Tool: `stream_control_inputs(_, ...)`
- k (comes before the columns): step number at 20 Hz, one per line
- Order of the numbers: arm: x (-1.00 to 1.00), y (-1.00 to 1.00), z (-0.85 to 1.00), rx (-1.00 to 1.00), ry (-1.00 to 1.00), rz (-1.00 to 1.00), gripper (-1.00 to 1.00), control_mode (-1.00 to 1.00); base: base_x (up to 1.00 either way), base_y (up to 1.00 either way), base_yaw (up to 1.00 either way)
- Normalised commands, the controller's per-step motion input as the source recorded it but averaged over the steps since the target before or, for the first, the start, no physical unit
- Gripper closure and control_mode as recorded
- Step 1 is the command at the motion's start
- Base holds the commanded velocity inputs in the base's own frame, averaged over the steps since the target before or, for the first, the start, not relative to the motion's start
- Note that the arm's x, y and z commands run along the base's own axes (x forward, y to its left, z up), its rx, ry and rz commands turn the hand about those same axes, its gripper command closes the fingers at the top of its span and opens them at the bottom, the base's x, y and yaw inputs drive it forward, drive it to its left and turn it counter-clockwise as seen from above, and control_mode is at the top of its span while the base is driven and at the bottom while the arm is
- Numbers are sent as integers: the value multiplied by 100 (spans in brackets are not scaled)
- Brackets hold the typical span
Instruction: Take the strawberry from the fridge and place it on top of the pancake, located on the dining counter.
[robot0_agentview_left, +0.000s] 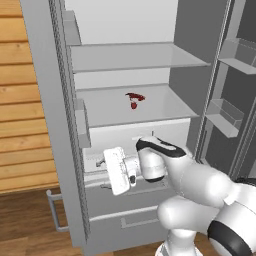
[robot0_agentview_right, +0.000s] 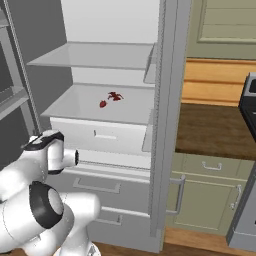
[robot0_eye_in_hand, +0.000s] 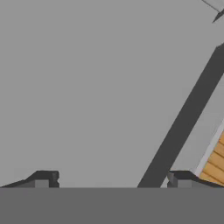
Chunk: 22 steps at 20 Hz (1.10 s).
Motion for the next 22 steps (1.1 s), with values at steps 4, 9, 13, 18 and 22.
stream_control_inputs(4, 16, -100, 1, -20, -2, 0, -100, -100, 0, 0, 0)
stream_control_inputs(9, 17, -88, 48, -44, -10, 8, -100, -100, 0, 0, 0)
stream_control_inputs(13, 2, -71, 37, -57, -14, 14, -100, -100, 0, 0, 0)
stream_control_inputs(18, 0, -68, 7, -71, -28, 38, -100, -100, 0, 0, 0)
stream_control_inputs(22, -4, -80, 10, -44, -43, 61, -100, -100, 0, 0, 0)
